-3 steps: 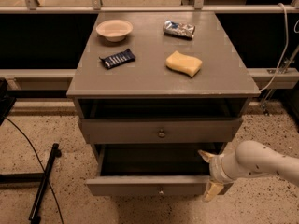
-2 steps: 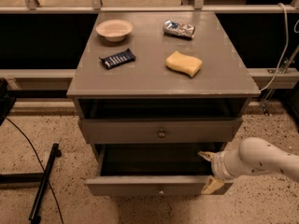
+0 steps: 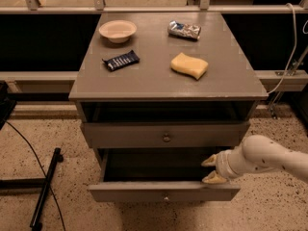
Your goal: Open middle drawer
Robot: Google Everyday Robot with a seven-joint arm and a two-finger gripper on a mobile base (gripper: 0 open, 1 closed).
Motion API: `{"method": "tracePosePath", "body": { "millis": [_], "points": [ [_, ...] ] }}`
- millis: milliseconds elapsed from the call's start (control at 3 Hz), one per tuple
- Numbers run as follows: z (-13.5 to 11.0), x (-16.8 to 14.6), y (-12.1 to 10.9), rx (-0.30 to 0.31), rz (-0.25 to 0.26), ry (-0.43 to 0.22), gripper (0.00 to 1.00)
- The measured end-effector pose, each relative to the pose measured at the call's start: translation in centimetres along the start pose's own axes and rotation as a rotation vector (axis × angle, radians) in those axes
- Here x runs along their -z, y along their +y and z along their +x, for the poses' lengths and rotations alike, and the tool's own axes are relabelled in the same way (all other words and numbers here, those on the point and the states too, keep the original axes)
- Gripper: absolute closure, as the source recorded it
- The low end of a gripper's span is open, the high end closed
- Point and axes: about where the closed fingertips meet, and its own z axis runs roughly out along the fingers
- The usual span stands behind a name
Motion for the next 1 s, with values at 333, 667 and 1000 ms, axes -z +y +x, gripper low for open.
{"method": "tracePosePath", "body": {
  "millis": [333, 667, 1000],
  "points": [
    [1.1, -2.2, -0.5, -0.012, -0.017, 0.018, 0.59],
    [2.2, -4.5, -0.5, -0.019, -0.028, 0.025, 0.75],
    [3.2, -6.1, -0.3, -0.026, -0.038, 0.028, 0.83]
  ]
}}
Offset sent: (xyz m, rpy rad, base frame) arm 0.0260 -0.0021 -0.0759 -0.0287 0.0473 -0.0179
